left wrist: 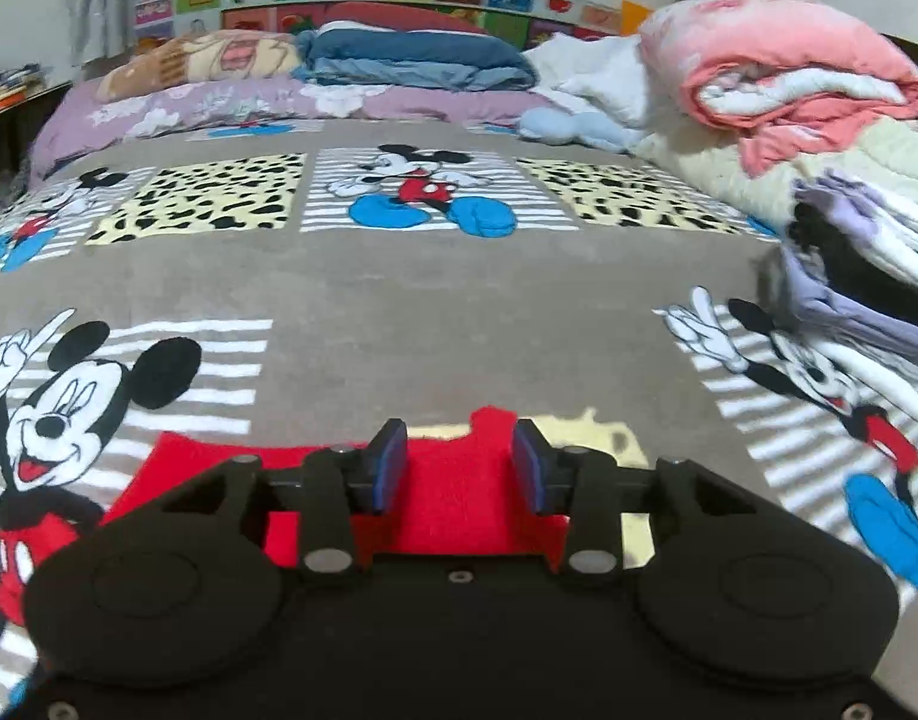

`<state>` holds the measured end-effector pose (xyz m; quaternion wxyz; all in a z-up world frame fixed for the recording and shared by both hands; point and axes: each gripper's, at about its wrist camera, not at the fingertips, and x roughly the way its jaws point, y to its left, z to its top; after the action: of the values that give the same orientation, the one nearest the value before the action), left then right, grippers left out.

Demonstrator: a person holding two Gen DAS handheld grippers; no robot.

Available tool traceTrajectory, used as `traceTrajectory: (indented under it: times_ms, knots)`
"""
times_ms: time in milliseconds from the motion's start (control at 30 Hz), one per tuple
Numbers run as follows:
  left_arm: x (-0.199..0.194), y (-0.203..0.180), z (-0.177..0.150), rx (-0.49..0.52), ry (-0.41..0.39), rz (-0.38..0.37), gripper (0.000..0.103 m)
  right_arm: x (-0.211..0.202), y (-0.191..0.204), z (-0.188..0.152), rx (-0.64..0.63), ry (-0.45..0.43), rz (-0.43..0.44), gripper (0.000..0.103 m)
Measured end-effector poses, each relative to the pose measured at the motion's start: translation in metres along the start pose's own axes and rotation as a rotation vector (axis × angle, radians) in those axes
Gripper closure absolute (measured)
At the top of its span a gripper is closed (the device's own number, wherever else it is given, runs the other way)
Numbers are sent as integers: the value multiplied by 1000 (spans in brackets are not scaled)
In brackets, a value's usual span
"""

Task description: Fold clothes

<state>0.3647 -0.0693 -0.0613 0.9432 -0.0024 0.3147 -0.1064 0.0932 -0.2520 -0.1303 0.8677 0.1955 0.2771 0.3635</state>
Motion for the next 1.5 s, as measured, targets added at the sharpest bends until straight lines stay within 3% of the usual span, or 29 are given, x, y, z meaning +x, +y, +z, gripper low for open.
traceTrajectory:
  times_ms: [100, 200, 400, 500, 567, 667, 833, 967, 1100, 1233, 1500]
  knots:
    - [-11, -4, -12, 114, 3, -24, 68, -14, 6, 5, -43, -66, -58, 53]
    - [-14, -12, -26, 226, 22, -42, 70, -25, 27, 4, -183, -165, -128, 53]
    - [0, -28, -40, 335, 55, -50, 74, 7, 79, -4, -503, -174, -148, 53]
    - [17, -34, -41, 367, 88, -27, 75, 39, 71, -3, -463, -46, -203, 53]
    - [27, -35, -39, 371, 107, -15, 75, 45, 55, -1, -368, 7, -220, 53]
    - [38, -36, -30, 372, 120, 32, 76, 42, 41, 6, -260, 29, -172, 52]
    - [57, -39, -21, 393, 154, 82, 73, 38, 33, 3, -202, 34, -142, 52]
    - [51, -36, -10, 326, 128, 101, 72, 36, 34, -2, -201, 32, -139, 52]
    - [18, -26, -11, 274, 66, 117, 72, 32, 35, -4, -207, 10, -138, 52]
    - [-22, -1, -19, 198, 45, 96, 55, 28, 37, -6, -230, -23, -143, 51]
    - [-103, 74, -51, 18, 32, 91, 45, 5, 49, -11, -218, -96, -149, 51]
